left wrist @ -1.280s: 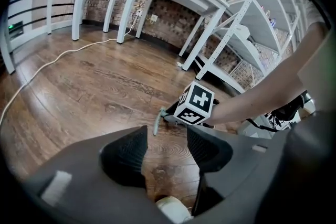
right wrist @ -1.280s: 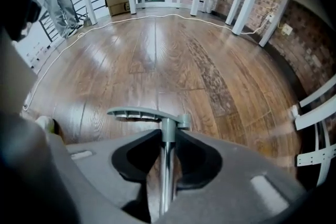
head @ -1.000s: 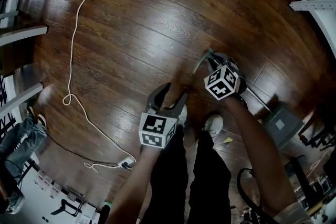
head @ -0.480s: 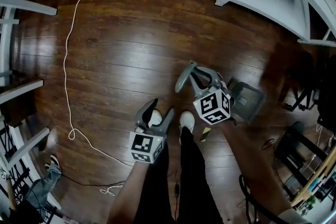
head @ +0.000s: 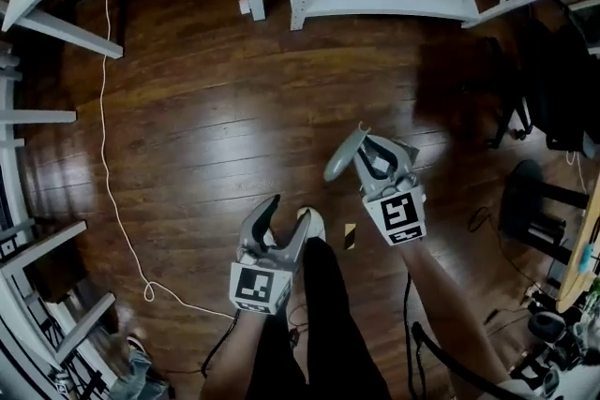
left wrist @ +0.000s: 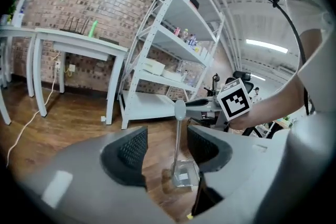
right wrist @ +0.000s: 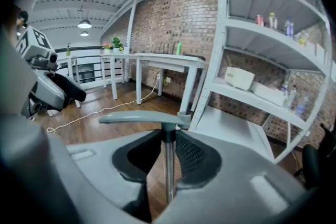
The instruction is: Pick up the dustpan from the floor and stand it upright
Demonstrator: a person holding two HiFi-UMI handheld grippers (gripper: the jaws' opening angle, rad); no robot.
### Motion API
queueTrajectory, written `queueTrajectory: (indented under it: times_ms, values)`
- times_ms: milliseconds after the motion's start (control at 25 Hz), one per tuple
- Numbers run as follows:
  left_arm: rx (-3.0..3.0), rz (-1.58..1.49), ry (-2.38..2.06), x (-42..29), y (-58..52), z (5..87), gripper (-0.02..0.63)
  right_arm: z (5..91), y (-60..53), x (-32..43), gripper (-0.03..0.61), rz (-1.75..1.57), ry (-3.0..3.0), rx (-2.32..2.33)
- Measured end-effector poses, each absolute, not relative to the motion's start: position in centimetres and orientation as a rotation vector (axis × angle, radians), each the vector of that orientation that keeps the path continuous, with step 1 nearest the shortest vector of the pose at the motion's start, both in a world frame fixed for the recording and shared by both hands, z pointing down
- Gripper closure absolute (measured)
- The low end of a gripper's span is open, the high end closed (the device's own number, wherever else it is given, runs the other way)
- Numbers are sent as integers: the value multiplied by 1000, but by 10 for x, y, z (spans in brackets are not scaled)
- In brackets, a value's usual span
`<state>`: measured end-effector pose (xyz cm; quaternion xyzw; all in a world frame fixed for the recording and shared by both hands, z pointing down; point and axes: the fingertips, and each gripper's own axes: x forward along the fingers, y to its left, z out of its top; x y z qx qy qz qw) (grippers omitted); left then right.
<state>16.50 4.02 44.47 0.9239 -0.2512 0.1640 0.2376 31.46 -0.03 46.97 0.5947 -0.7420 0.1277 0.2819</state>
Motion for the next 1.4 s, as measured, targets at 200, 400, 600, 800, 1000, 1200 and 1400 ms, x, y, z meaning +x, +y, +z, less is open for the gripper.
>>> queueTrajectory:
  times_ms: [200, 400, 600, 800, 1000, 1200, 1400]
  values:
    - [2593, 457, -526, 233, 78, 426, 357, 439, 63, 392, 503, 355, -1879, 1812]
    - [2640, 507, -417, 277, 112, 421, 357, 426, 131, 452, 503, 448, -1684, 2059]
    - [2651, 571, -387, 286, 124, 410, 357, 431, 180, 465, 503, 561, -1530, 2275]
    - [2680, 588, -378, 303, 138, 385, 357, 431, 217, 487, 503, 593, -1495, 2355]
    - [2695, 602, -397, 297, 156, 359, 357, 440, 232, 478, 497, 632, -1602, 2221]
    - [2710, 566, -467, 285, 161, 312, 357, 418, 233, 440, 364, 698, -1765, 2081]
    - [2756, 427, -550, 252, 196, 243, 357, 333, 269, 387, 347, 600, -1876, 2141]
